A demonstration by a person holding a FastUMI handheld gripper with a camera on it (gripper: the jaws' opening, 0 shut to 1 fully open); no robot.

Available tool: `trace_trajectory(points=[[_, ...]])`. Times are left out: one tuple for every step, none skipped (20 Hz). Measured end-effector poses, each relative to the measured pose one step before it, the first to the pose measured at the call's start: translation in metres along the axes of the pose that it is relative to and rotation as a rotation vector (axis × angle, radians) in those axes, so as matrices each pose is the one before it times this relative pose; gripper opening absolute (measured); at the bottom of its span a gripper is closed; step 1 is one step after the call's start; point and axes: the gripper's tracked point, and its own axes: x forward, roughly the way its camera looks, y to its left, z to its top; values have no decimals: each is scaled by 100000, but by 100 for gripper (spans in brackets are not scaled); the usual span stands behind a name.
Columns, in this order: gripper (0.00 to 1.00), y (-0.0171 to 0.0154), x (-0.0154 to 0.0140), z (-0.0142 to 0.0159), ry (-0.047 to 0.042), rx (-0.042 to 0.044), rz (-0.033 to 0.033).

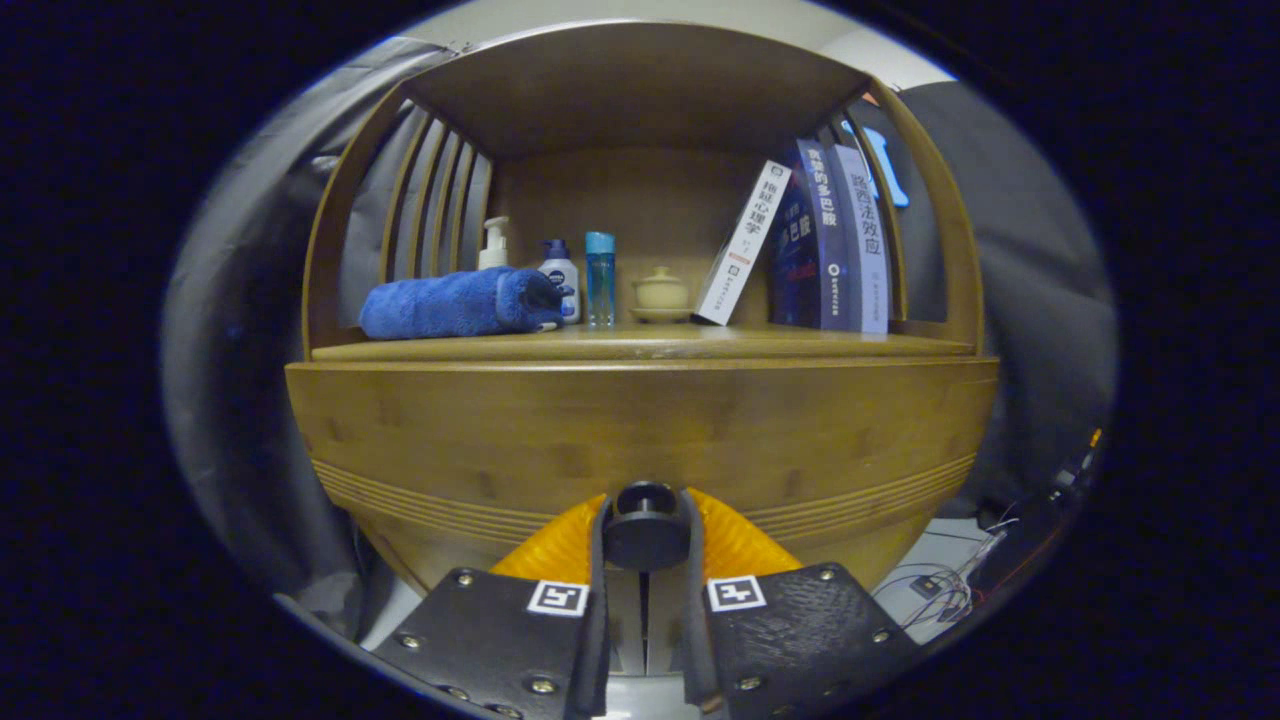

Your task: Pull open the drawer, take out the items inside it, and place them on the countertop above the cabinet.

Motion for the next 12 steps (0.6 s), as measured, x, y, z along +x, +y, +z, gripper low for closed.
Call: trace_trajectory(points=[[29, 51, -1180, -191, -260, 362, 14], [29, -102, -580, -88, -571, 390, 139], [29, 12, -1227, -214, 517, 411, -5], [29, 27, -1178, -156, 642, 179, 97], [29, 102, -1208, -281, 901, -1436, 170], [29, -28, -1045, -171, 656, -734, 407], [29, -102, -919, -255, 990, -70, 263], [29, -33, -980, -231, 348, 53, 244], [29, 8, -767, -462, 1151, 282, 14], [29, -22, -997, -404, 1299, 704, 161], [29, 187, -752, -206, -245, 1718, -115], [29, -57, -1256, -533, 556, 482, -219]])
